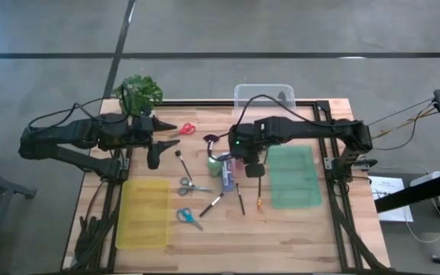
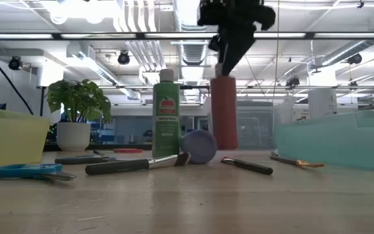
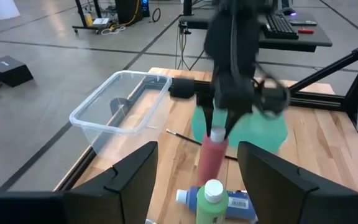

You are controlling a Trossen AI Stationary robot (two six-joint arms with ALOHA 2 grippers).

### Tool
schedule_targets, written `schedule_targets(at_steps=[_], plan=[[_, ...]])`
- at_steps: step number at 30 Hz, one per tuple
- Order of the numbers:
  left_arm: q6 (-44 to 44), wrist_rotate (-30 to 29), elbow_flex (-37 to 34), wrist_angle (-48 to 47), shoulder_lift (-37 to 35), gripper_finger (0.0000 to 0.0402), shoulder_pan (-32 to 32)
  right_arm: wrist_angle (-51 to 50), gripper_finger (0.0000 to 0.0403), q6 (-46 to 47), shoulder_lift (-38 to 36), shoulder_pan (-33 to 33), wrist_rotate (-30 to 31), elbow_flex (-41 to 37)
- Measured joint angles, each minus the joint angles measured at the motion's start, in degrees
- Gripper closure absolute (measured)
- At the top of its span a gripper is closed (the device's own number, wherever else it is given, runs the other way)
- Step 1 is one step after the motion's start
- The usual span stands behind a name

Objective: Pick & Place Paint Supplies
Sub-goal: Put the red paint bottle into the transparent bin

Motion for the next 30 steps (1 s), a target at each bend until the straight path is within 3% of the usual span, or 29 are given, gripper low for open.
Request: schedule_targets(at_steps=[9, 17, 23, 30], plan=[[-0.6, 0.7, 0.0, -1.2, 0.6, 0.0167, 0.0, -7.7, 0.0289, 8.7, -5.6, -3.2, 0.9, 11.6], [-0.6, 0.9, 0.0, -1.1, 1.7, 0.0167, 0.0, -15.8, 0.0289, 12.8, -9.9, -13.3, 11.7, 24.2], [-0.5, 1.6, 0.0, -0.9, 2.9, 0.0167, 0.0, -19.7, 0.0289, 15.4, -7.7, -26.1, 9.6, 30.1], [-0.4, 1.7, 0.0, -0.2, 3.8, 0.0167, 0.0, -20.9, 0.0289, 15.3, -1.6, -38.2, 0.1, 30.4]])
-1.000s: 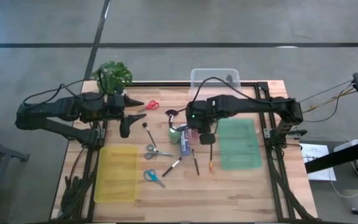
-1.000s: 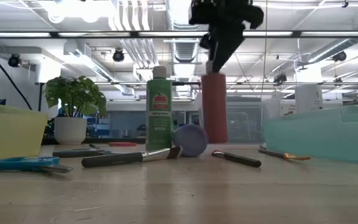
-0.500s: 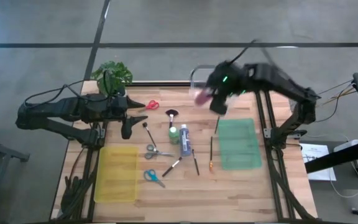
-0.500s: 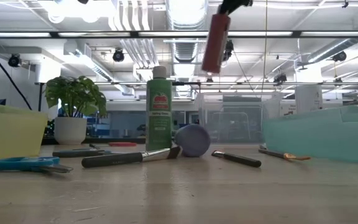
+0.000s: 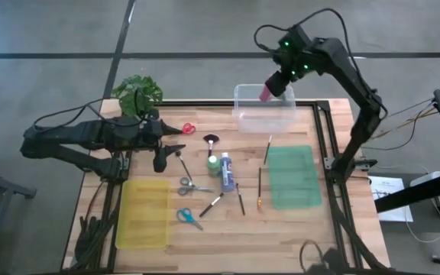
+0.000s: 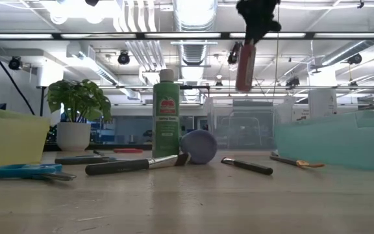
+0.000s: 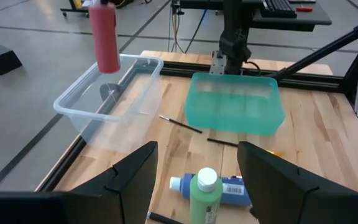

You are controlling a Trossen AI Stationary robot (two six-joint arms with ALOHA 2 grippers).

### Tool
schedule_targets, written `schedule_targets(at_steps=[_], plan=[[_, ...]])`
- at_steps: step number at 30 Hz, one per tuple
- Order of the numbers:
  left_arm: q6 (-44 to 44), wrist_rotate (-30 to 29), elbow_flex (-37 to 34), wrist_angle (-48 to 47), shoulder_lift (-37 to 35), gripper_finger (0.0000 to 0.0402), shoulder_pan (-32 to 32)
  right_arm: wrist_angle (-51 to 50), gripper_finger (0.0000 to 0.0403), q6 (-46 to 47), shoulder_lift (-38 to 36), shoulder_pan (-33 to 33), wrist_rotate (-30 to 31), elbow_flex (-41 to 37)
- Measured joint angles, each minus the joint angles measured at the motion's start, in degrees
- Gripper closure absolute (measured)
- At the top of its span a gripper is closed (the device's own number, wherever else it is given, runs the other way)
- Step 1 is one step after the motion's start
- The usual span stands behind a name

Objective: Pick & Place Paint Supplies
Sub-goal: Put the red paint bottle into the transparent bin

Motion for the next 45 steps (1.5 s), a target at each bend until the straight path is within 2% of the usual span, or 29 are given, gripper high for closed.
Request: schedule_targets(at_steps=[7, 15, 29, 35, 45], plan=[[0.0, 0.0, 0.0, 1.8, 1.0, 0.0167, 0.0, 0.9, 0.0289, -3.0, 2.0, -4.9, 0.0, -7.5], [-0.2, -0.2, 0.0, 3.1, 3.1, 0.0167, 0.0, 12.0, 0.0289, -2.6, 1.5, -5.8, 0.2, -18.0], [-2.9, 0.2, 0.0, 5.5, 3.9, 0.0167, -0.1, 23.2, 0.0289, -1.6, 0.1, -6.1, -1.7, -32.9], [-3.0, 1.2, 0.0, 5.7, 3.9, 0.0167, -0.5, 27.0, 0.0289, -1.9, 0.1, -6.5, -2.2, -36.5], [-5.1, 1.4, 0.0, 5.7, 3.9, 0.0167, -0.7, 28.6, 0.0289, -2.6, 0.0, -7.9, -2.9, -37.2]])
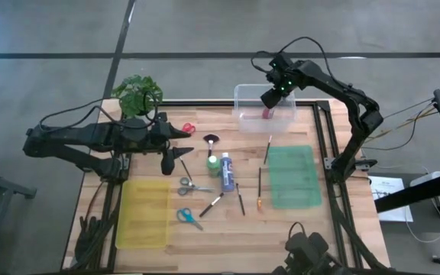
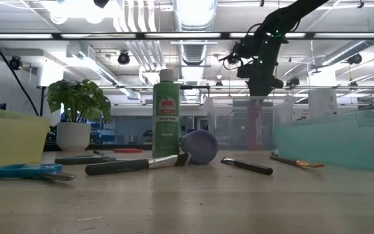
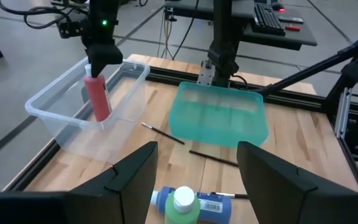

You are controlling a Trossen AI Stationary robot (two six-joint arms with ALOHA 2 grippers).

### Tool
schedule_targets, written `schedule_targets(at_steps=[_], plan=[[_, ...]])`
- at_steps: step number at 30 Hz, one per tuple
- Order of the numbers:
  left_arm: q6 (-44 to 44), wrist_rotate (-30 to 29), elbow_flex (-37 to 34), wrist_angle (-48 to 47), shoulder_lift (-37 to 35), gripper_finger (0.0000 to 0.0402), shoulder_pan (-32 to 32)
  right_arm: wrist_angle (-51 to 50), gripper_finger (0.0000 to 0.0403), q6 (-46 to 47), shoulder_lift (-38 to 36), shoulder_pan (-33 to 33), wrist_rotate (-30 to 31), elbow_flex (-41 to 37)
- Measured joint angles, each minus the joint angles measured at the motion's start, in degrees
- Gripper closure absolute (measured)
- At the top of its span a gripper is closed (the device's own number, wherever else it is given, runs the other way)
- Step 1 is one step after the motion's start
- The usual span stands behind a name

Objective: Pick & Place Paint Supplies
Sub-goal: Put the red paint bottle into the transparent bin, then put the green paint bottle into the transparent bin

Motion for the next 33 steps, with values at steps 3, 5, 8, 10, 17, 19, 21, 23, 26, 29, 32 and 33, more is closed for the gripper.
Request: schedule_targets(at_steps=[3, 5, 8, 10, 17, 19, 21, 23, 26, 29, 32, 33], plan=[[-0.1, 0.0, 0.0, 0.0, 0.0, 0.0167, 0.0, 0.0, 0.0289, -1.1, 0.0, -0.1, -0.1, -0.2], [-0.1, 0.0, 0.0, 0.0, 0.0, 0.0167, 0.0, -0.4, 0.0289, -2.1, 0.0, 0.0, -0.3, -0.2], [0.0, 0.0, 0.0, 0.0, 0.0, 0.0167, 0.0, -1.4, 0.0285, -3.0, -0.1, 0.0, -0.4, -0.3], [0.1, 0.0, 0.0, 0.0, 0.0, 0.0167, 0.0, -1.5, 0.0256, -2.5, -0.1, 0.0, -0.4, -0.3], [0.2, 0.0, 0.0, 0.1, 0.0, 0.0167, 0.0, -1.6, 0.0148, -2.6, -0.4, 0.0, -0.2, -0.4], [0.2, 0.0, 0.0, 0.3, 0.0, 0.0167, 0.0, -1.5, 0.0137, -2.7, -1.4, 0.0, 0.0, -0.4], [0.2, 0.0, 0.0, 0.3, 0.0, 0.0167, 0.0, -1.4, 0.0133, -2.9, -3.3, 0.0, 0.0, -0.4], [0.6, 0.0, 0.0, 0.3, 0.0, 0.0167, 0.0, -1.5, 0.0131, -2.8, -5.6, 0.0, 0.0, -0.4], [1.0, 0.0, 0.0, 0.2, 0.0, 0.0167, 0.0, -1.5, 0.0131, -1.4, -10.1, 0.7, -2.3, -0.4], [2.3, 0.0, 0.0, 0.2, 0.0, 0.0167, 0.0, -0.9, 0.013, -0.8, -15.4, 3.3, -11.1, -0.5], [3.3, 0.0, 0.0, 0.0, -0.1, 0.0167, 0.0, 1.2, 0.013, -1.6, -20.5, 9.9, -19.2, -1.8], [3.9, -0.1, 0.0, 0.0, -0.2, 0.0167, 0.0, 1.9, 0.0129, -2.2, -22.1, 12.9, -19.9, -2.5]])
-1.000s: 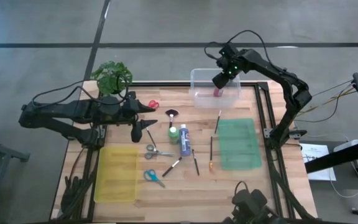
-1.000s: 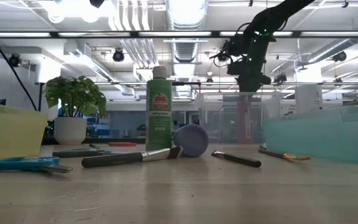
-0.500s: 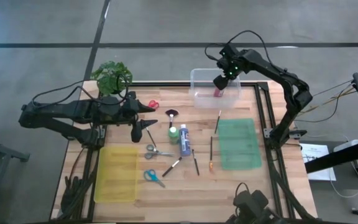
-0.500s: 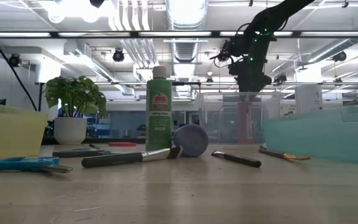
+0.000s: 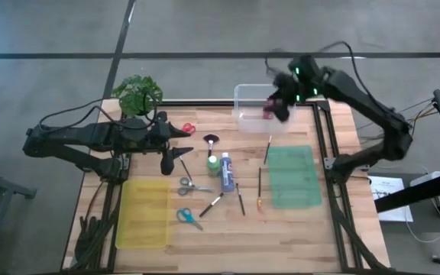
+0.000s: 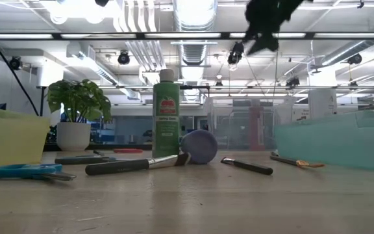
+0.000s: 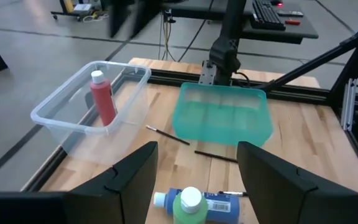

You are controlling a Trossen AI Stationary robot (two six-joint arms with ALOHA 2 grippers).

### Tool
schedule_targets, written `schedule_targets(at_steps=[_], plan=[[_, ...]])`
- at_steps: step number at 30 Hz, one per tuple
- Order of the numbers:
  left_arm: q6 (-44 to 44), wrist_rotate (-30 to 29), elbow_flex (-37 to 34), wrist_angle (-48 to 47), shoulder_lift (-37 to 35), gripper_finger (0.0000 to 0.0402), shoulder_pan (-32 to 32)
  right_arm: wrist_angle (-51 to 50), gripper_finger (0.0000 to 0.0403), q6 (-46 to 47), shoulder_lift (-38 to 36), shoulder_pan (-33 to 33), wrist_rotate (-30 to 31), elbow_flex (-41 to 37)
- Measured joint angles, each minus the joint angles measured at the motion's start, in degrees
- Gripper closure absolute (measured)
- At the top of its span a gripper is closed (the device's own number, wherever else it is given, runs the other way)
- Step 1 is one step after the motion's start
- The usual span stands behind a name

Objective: Pick & Place Paint Supplies
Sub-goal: Put the green paint bottle into the transparent bin

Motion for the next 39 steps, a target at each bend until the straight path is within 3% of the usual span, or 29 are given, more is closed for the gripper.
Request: schedule_targets(at_steps=[3, 7, 11, 14, 20, 29, 39], plan=[[1.1, 0.0, 0.0, 0.0, -0.1, 0.0167, 0.0, 2.2, 0.0129, -0.5, -4.4, 10.2, 1.7, -2.2], [1.2, 0.0, 0.0, -0.8, -0.1, 0.0167, 0.0, 8.0, 0.0129, 3.9, -7.4, 24.4, 12.3, -4.9], [1.2, -0.2, 0.0, -1.0, -0.1, 0.0167, 0.0, 14.0, 0.0129, 7.8, -6.3, 35.3, 22.3, -7.2], [1.2, -0.2, 0.0, -1.0, -0.1, 0.0167, 0.0, 17.5, 0.0129, 9.0, -2.6, 39.4, 24.6, -8.6], [0.8, -0.2, 0.0, -1.0, -0.1, 0.0167, 0.0, 27.0, 0.0129, 8.8, 7.1, 40.6, 24.9, -9.1], [0.8, -0.2, 0.0, -0.9, -0.1, 0.0167, 0.0, 26.3, 0.0129, 1.9, 20.6, 39.5, 22.9, 0.0], [0.8, -0.2, 0.0, -0.4, -0.1, 0.0167, 0.0, 25.6, 0.0129, 0.7, 27.2, 36.4, 21.4, 3.0]])
